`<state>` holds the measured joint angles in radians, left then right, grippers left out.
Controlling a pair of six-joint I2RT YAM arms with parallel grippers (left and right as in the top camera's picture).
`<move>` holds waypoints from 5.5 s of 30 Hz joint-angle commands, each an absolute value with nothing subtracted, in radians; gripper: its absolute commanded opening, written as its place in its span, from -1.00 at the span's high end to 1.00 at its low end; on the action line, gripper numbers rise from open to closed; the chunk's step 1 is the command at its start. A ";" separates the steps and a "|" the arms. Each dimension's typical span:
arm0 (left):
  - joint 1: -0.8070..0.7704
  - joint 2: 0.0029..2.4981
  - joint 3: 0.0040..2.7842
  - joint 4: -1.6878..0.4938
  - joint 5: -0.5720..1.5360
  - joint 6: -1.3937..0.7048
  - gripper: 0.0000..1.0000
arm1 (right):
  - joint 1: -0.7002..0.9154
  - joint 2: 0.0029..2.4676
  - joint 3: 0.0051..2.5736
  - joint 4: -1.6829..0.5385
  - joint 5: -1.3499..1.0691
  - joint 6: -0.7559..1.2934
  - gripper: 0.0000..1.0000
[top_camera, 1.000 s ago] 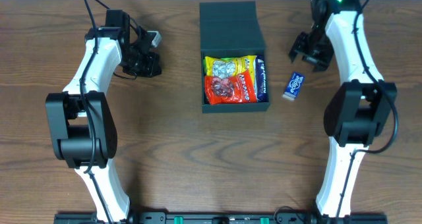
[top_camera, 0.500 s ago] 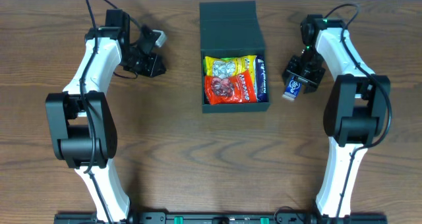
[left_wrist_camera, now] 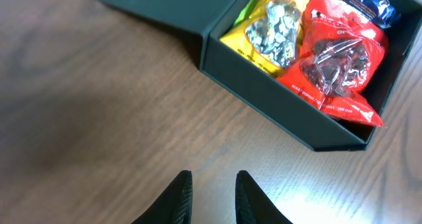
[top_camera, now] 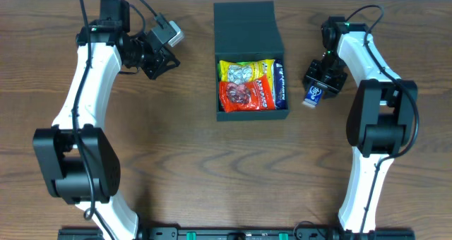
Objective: Pack container
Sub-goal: 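Grasp the blue Eclipse mints tin with the right gripper, then carry the Eclipse tin left and drop it into the box, then move both grippers to the box lid's top corners, then push the lid forward and down with both grippers to close it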
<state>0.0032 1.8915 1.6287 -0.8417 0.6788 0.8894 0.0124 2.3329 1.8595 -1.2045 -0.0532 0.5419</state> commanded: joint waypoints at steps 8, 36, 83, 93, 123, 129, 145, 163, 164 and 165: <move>-0.040 1.885 1.646 -0.843 0.647 0.947 0.41 | 0.021 2.355 1.854 -1.196 -0.057 0.537 0.47; -0.040 1.884 1.646 -0.840 0.647 0.946 0.27 | 0.340 2.310 2.301 -1.377 -0.102 0.343 0.97; -0.040 1.998 1.646 -0.472 0.665 0.459 0.88 | 0.084 2.310 2.299 -1.287 -0.086 0.419 0.97; -0.046 2.202 1.781 -0.348 0.663 0.140 0.88 | 0.057 2.392 2.278 -1.128 -0.279 0.407 0.96; -0.109 2.641 2.226 -0.523 0.843 -0.113 0.88 | 0.004 2.704 2.278 -0.723 -0.703 0.632 0.96; -0.122 2.641 2.226 -0.527 0.858 -0.121 0.88 | 0.028 2.717 2.278 -0.691 -0.720 0.630 0.97; -0.130 2.642 2.226 -0.546 0.870 -0.139 0.88 | 0.033 2.715 2.279 -0.484 -1.019 0.543 0.97; -0.105 2.634 2.580 -0.804 1.018 0.060 0.88 | 0.015 2.521 2.284 -0.514 -1.103 0.316 0.96; -0.105 2.634 2.612 -0.846 1.013 0.085 0.88 | 0.015 2.503 2.284 -0.531 -1.103 0.294 0.97; -0.105 2.634 2.638 -0.880 1.010 0.105 0.88 | 0.015 2.486 2.284 -0.549 -1.102 0.272 0.96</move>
<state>-0.1028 2.6366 2.5603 -0.8352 0.9901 -0.0006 0.0071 2.5973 2.2745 -0.5308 -1.0557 0.3645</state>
